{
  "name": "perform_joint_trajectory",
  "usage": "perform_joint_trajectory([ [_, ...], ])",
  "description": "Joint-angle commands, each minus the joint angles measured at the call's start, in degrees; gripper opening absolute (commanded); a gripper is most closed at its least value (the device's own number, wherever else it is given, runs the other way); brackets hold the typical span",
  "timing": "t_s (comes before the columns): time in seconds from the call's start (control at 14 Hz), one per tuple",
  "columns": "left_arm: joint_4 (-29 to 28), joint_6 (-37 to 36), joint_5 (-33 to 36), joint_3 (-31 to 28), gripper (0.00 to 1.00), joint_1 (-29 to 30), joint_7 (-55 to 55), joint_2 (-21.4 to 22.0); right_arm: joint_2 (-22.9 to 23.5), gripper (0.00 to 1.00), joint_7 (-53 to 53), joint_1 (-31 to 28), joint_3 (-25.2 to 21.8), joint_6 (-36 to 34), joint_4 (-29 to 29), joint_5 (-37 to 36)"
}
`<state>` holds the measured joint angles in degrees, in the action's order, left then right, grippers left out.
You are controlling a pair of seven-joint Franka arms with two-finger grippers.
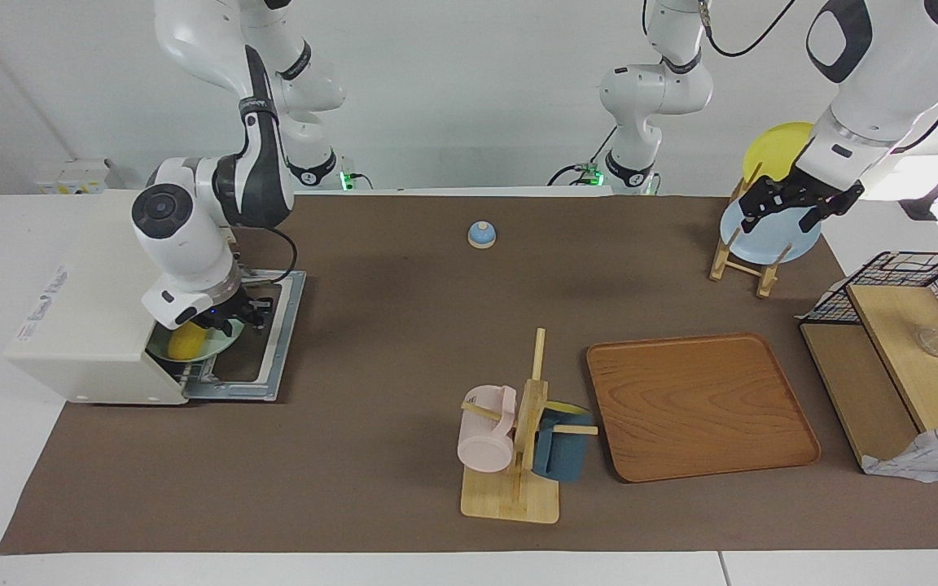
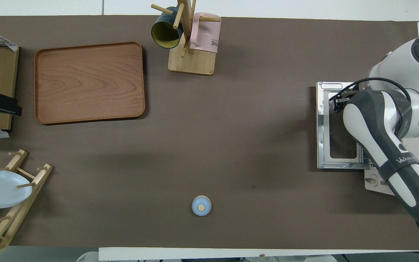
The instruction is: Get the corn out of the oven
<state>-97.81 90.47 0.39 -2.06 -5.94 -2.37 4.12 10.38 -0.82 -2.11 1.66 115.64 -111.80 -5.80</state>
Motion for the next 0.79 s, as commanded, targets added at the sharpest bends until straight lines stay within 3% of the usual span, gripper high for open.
perform_joint_trajectory([
  [0.0, -0.4, 0.8, 0.1, 0.3, 1.0, 0.5, -0.5, 0.5, -2.3, 0.51, -1.5, -1.1, 0.5, 1.7, -4.0, 0.8],
  [0.14, -0.3, 0.8, 0.2, 0.3, 1.0, 0.5, -0.6, 0.5, -2.6, 0.46, -1.7, -1.7, 0.4, 3.4, -5.3, 0.8],
  [0.21, -0.3, 0.8, 0.2, 0.3, 1.0, 0.5, -0.6, 0.5, -2.6, 0.35, -2.9, -2.0, 0.5, 3.5, -5.4, 0.8],
  [0.36, -0.4, 0.8, 0.2, 0.1, 1.0, 0.5, -0.6, 0.5, -2.6, 0.02, -7.3, -1.8, 0.5, 3.5, -4.7, 0.7],
  [0.57, -0.3, 0.8, 0.2, 0.3, 1.0, 0.5, -0.6, 0.5, -1.8, 0.0, -7.0, 1.4, 0.5, 1.4, -1.3, -0.3],
  [0.71, -0.4, 0.8, 0.2, 0.3, 1.0, 0.5, -0.6, 0.5, -0.3, 0.0, -0.4, 7.3, 0.5, -3.6, 4.7, -0.3],
])
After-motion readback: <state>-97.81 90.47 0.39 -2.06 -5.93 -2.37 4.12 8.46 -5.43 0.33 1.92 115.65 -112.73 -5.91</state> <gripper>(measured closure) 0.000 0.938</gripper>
